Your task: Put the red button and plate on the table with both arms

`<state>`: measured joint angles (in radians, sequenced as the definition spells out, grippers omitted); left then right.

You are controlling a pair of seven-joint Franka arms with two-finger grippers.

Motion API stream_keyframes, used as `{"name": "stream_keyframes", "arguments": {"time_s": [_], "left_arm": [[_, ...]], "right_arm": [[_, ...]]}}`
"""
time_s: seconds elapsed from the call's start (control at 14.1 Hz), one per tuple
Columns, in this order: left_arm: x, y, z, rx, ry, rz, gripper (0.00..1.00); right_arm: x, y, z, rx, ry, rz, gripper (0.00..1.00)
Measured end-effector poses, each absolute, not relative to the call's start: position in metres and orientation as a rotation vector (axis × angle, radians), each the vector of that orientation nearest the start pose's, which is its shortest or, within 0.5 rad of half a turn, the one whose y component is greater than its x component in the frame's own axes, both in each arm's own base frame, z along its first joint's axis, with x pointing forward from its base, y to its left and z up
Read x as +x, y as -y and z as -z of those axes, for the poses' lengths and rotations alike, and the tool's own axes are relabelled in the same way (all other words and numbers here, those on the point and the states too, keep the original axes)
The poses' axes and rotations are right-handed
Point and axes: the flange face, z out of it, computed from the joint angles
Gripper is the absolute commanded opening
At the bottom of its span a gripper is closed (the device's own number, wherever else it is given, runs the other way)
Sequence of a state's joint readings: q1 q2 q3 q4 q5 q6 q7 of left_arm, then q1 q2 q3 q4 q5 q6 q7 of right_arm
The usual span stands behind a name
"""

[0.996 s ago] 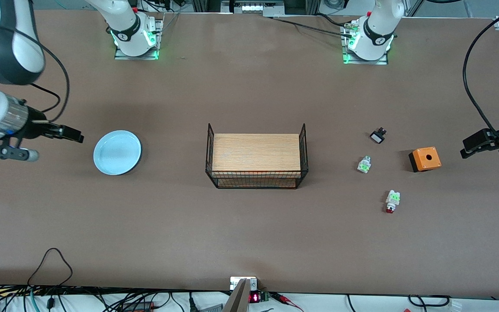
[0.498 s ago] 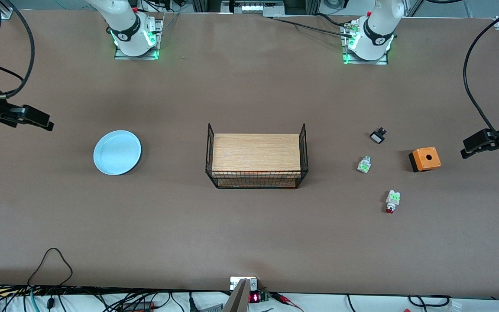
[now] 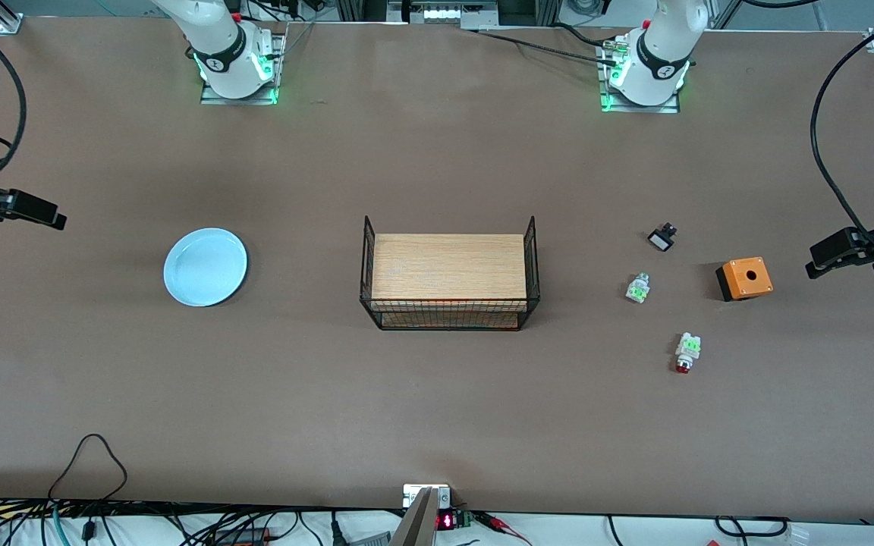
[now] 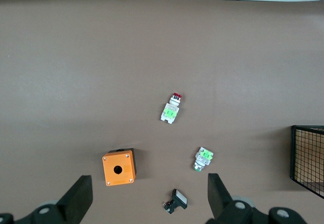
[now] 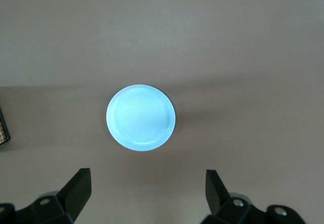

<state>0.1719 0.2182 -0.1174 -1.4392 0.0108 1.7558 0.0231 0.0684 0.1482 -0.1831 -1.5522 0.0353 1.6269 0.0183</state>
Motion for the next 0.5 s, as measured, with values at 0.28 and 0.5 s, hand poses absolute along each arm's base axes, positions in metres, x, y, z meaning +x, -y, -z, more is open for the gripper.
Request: {"name": "stream_keyframes", "arguments": {"time_s": [0.28, 0.5], "left_arm": [[0.635, -0.043, -0.576, -3.148, 0.053, 0.158, 1.00], [0.635, -0.043, -0.576, -3.148, 0.053, 0.158, 1.00]], "right_arm": [[0.582, 0.049, -0.568, -3.117, -0.158, -0.088, 1.00], [0.578, 0.048, -0.577, -3.116, -0.136, -0.070, 1.00]]}}
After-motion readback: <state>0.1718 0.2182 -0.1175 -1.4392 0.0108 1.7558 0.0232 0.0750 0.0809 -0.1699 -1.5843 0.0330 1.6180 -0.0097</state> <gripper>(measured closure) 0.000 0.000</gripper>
